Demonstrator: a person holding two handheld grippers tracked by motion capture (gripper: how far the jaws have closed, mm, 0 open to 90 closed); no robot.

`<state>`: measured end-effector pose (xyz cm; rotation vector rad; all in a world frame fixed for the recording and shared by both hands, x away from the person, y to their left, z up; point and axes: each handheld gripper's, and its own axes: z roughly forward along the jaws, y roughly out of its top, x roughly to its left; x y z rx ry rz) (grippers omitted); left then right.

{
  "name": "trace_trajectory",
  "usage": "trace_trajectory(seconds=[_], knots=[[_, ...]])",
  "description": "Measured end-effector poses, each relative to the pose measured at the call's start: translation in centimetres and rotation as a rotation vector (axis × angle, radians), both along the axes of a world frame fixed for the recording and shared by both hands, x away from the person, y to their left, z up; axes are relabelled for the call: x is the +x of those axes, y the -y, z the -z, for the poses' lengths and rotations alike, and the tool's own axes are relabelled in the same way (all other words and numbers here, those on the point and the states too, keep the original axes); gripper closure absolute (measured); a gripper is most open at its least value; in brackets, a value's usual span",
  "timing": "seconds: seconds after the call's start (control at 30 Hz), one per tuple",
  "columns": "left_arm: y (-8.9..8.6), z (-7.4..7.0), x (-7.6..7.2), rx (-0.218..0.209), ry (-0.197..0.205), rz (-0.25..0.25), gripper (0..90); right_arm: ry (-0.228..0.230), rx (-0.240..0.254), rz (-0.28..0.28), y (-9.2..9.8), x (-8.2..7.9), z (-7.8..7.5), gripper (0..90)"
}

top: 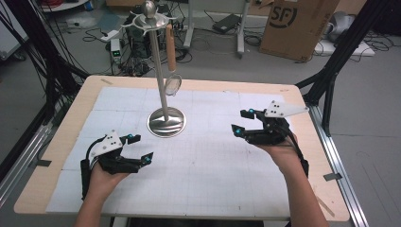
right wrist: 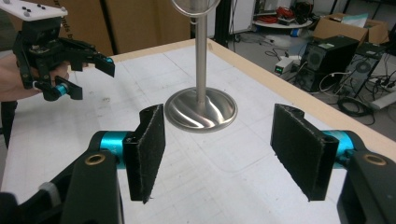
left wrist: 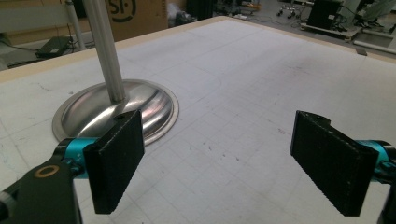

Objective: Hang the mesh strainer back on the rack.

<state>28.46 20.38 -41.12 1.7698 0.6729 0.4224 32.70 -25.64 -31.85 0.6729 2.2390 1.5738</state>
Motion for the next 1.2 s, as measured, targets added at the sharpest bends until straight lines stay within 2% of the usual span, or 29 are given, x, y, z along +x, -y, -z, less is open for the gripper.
trace_trajectory(seconds=[0.43,0.6,0.7,0.97,1.2], knots=[[0.1,0.2,0.4,-0.007,-0.008,0.000,18.2,-0.025,0.035,0.037,1.9,-1.3,2.2,31.8],[0.0,0.2,0.6,-0.010,-0.004,-0.011,18.0,-0.052,0.029,0.046,2.2,-1.7,3.5,29.5],[0.2,0.1,0.6,-0.013,-0.002,-0.011,17.9,-0.059,0.046,0.053,2.4,-1.9,4.4,29.2],[0.4,0.1,0.5,0.002,-0.003,-0.001,17.9,-0.099,0.023,0.066,2.4,-2.2,6.6,26.8],[0.4,0.0,0.2,-0.002,0.001,0.006,17.9,-0.087,0.023,0.068,2.4,-2.4,7.3,26.5]])
